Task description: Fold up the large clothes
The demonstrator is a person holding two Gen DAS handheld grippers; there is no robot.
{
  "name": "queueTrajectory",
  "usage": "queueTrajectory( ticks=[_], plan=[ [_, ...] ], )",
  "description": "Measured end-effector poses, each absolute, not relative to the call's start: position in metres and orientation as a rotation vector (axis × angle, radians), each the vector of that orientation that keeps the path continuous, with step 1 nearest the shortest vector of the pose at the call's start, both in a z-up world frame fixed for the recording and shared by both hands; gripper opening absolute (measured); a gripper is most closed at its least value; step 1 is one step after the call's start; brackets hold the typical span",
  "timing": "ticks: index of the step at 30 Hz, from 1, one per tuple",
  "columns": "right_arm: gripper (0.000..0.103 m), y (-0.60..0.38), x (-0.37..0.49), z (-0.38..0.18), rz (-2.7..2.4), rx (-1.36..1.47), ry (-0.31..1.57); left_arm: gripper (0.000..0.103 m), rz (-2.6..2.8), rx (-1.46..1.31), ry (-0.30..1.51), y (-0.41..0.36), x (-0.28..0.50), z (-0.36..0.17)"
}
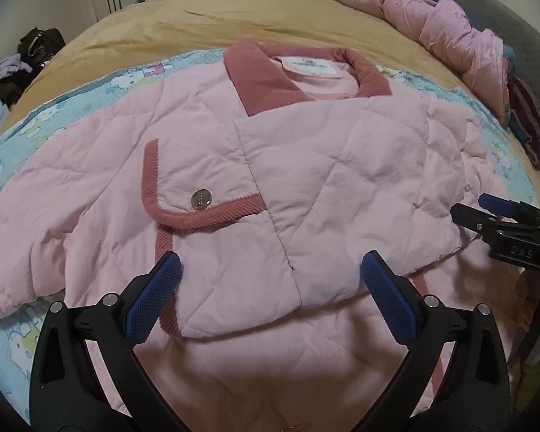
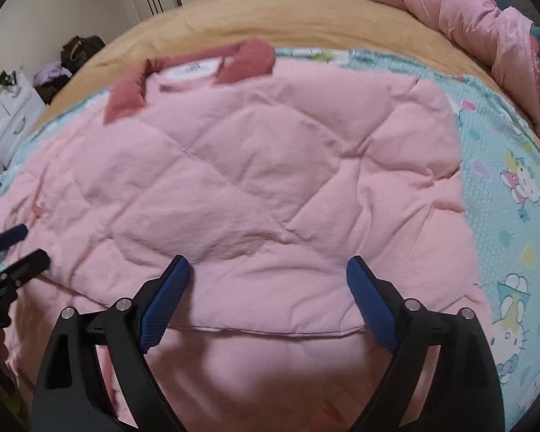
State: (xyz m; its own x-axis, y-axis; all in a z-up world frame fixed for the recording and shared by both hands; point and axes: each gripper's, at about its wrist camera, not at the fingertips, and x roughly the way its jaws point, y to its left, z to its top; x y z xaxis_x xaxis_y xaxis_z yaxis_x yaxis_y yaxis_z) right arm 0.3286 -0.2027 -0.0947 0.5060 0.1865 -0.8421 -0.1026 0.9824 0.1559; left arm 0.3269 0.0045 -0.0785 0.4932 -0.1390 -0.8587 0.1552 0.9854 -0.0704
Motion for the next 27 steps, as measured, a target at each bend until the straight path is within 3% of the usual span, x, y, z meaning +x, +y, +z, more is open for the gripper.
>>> queueTrajectory(
  ticks=[8,27],
  plan=[
    [0.099,-0.192,0.298,-0.064,0.205,0.077,0.931,0.094,-0.190,0.001,0.984,0.008,0.304,-0.051],
    [0.099,-0.120,0.259,0.000,0.295,0.034,0.791,0.094,-0.101,-0.012,0.892,0.068,0.256,-0.012]
  ],
)
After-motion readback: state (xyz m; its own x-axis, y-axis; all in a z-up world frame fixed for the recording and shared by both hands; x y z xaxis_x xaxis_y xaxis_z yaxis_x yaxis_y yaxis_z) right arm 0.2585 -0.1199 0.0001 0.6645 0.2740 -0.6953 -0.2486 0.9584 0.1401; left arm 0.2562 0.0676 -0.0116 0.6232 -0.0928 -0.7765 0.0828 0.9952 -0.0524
